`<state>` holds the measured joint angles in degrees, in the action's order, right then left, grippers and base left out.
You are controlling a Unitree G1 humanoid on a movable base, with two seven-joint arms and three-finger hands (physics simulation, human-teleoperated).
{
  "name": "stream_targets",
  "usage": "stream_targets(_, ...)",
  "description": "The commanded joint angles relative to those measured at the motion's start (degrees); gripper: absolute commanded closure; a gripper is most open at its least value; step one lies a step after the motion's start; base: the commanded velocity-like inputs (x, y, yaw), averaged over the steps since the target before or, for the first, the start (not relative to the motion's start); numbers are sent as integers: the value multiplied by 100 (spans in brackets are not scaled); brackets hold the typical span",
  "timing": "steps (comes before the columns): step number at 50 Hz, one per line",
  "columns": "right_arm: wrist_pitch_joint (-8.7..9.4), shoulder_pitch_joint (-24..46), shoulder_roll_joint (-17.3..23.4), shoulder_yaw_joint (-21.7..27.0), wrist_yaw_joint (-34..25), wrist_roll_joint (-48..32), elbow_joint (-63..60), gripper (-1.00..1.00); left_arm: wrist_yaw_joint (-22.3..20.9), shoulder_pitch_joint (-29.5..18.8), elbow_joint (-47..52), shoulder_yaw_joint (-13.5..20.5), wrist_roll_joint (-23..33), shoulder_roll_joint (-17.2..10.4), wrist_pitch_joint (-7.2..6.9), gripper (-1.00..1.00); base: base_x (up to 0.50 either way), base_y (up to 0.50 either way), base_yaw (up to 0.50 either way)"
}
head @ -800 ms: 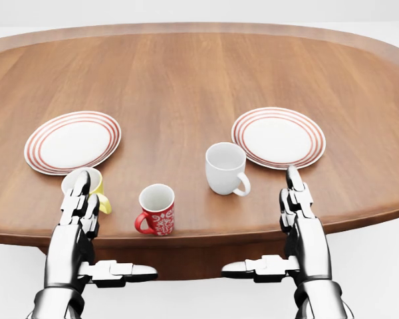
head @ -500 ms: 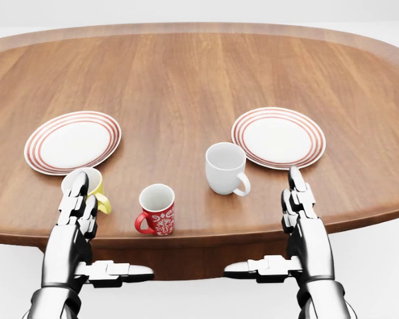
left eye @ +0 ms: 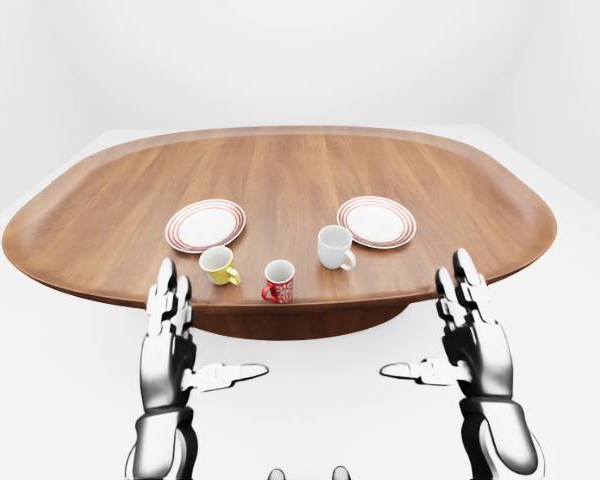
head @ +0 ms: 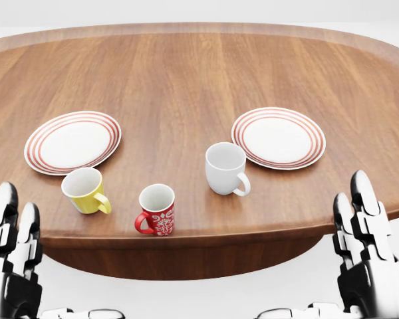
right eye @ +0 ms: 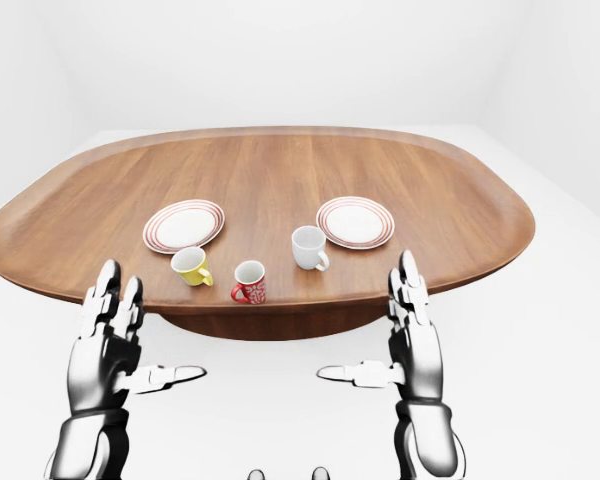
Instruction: Put the red mug on the left plate.
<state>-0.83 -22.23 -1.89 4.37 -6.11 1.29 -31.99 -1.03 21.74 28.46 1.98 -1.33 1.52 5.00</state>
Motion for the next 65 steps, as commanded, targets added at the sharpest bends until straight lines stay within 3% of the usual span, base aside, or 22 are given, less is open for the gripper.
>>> stream_targets(1,-35,-417,-247,375,-323,88,-660,-100,-62,768,874,21,-25,133,0,-100,0,0,0)
stream_targets(20,-8,-395,-265,281,-370,-9,-661,-100,-107,759,850,61,-60,165,0,-100,0,0,0)
stream_targets(24,86,-320,-257,224,-159,-343,-621,-100,-113,731,826,64,-72,154,0,-100,0,0,0)
stream_targets(28,51,-301,-204,83,3,-610,-554,-100,-118,711,812,29,-42,138,0,-100,0,50,0)
stream_targets(65,82,-305,-108,-2,3,-453,-580,-100,-137,599,729,-52,-34,61,0,-100,0,50,0)
